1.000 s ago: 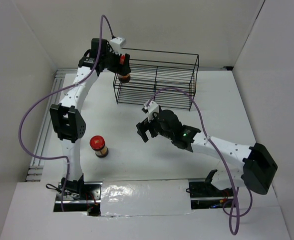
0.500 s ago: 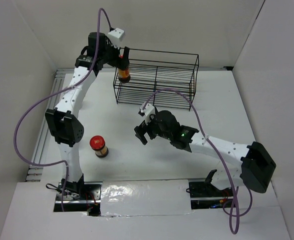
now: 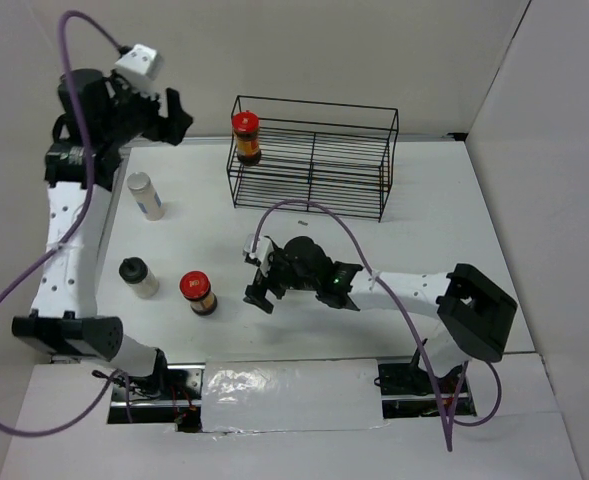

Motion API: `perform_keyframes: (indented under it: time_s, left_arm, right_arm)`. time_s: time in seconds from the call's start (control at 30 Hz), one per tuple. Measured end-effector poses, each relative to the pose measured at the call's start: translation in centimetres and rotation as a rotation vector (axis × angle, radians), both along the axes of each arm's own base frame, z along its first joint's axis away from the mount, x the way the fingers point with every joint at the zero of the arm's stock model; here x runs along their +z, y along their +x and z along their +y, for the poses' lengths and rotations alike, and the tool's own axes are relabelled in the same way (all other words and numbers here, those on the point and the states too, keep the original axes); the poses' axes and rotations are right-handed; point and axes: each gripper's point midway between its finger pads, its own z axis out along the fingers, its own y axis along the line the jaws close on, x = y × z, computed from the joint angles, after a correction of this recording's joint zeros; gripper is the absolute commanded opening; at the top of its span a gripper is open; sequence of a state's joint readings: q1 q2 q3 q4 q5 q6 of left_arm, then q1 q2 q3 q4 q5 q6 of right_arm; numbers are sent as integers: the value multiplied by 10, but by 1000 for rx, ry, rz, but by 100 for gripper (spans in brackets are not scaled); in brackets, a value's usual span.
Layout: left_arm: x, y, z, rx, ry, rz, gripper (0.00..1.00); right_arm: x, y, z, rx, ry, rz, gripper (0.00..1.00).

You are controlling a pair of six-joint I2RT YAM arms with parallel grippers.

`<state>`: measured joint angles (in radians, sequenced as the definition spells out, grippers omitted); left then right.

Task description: Organize the condiment bottles

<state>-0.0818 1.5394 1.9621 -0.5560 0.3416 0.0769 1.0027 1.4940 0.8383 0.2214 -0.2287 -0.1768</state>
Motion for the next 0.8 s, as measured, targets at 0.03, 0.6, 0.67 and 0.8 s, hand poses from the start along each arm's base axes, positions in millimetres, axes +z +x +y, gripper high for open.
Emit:
perform_keyframes:
  time_s: [0.03,0.6,0.67,0.8]
  left_arm:
    - [-4,-9,19,41,1,13,90]
    - [-114,-109,147,397,-59,296,94]
    - [-112,-111,146,394,-61,290,94]
    - [-116,-112,143,386,-70,301,94]
  right_arm:
    - [1,-1,6,13,21,-10,100]
    - [-52,-19,107,233,157,16,100]
    - [-46,-13,121,238,190,1,100]
    - [-40,-6,143,251,232,-11,100]
